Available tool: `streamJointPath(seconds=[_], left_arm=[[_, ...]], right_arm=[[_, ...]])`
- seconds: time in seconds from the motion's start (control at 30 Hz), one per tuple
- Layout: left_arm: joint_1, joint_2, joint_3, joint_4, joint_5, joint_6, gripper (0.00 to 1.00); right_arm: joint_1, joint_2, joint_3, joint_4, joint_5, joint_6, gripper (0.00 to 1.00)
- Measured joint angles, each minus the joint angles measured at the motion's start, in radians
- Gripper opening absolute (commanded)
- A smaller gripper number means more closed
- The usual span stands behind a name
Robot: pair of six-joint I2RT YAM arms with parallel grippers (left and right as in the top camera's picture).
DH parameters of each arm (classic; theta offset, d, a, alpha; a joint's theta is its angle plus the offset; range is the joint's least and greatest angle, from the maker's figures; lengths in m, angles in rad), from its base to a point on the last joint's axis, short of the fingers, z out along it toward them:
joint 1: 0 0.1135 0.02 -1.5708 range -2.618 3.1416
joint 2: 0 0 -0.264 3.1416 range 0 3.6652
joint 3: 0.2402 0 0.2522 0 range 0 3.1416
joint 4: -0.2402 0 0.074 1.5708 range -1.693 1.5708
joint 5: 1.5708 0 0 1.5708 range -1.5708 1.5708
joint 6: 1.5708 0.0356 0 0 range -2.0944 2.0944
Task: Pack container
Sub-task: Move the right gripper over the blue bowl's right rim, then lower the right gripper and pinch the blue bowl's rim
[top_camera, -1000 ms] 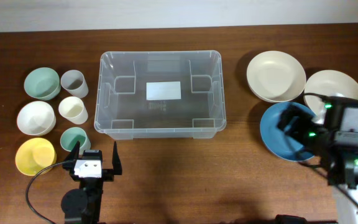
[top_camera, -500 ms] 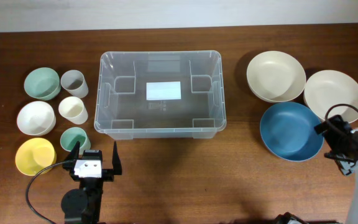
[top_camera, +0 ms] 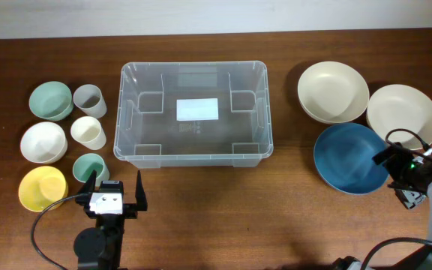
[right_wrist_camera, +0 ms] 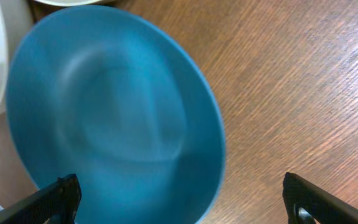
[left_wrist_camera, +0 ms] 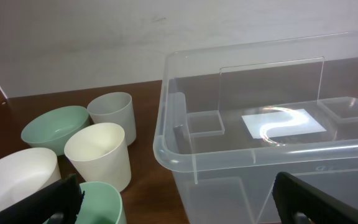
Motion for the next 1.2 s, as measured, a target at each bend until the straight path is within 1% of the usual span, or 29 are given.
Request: streamJointPath(seconds=[0.13, 0.33, 0.5, 0.83, 1.07, 1.1, 1.2], left_arm=[[0.000, 0.000, 0.000, 0.000, 0.000, 0.000, 1.00], [0.000, 0.000, 0.000, 0.000, 0.000, 0.000, 1.00], [0.000, 0.000, 0.000, 0.000, 0.000, 0.000, 1.00], [0.000, 0.000, 0.000, 0.000, 0.000, 0.000, 1.00], [0.000, 0.000, 0.000, 0.000, 0.000, 0.000, 1.00], [0.000, 0.000, 0.000, 0.000, 0.000, 0.000, 1.00], [0.000, 0.000, 0.000, 0.000, 0.000, 0.000, 1.00]], right_arm=[[-0.035, 0.024, -0.011, 0.024, -0.013, -0.035, 0.99], [-0.058, 0.063, -0.072, 0.130, -0.087, -0.087, 0.99], [-0.058, 0.106, -0.135, 0.232, -0.137, -0.101, 0.99], [-0.058, 0.195, -0.156, 0.290, -0.163, -0.123, 0.99], [-0.060, 0.209, -0.149, 0.308, -0.174, -0.124, 1.00], [-0.060, 0.213, -0.146, 0.313, -0.177, -0.124, 0.97], [-0.060, 0.220, -0.144, 0.323, -0.178, -0.126, 0.84]])
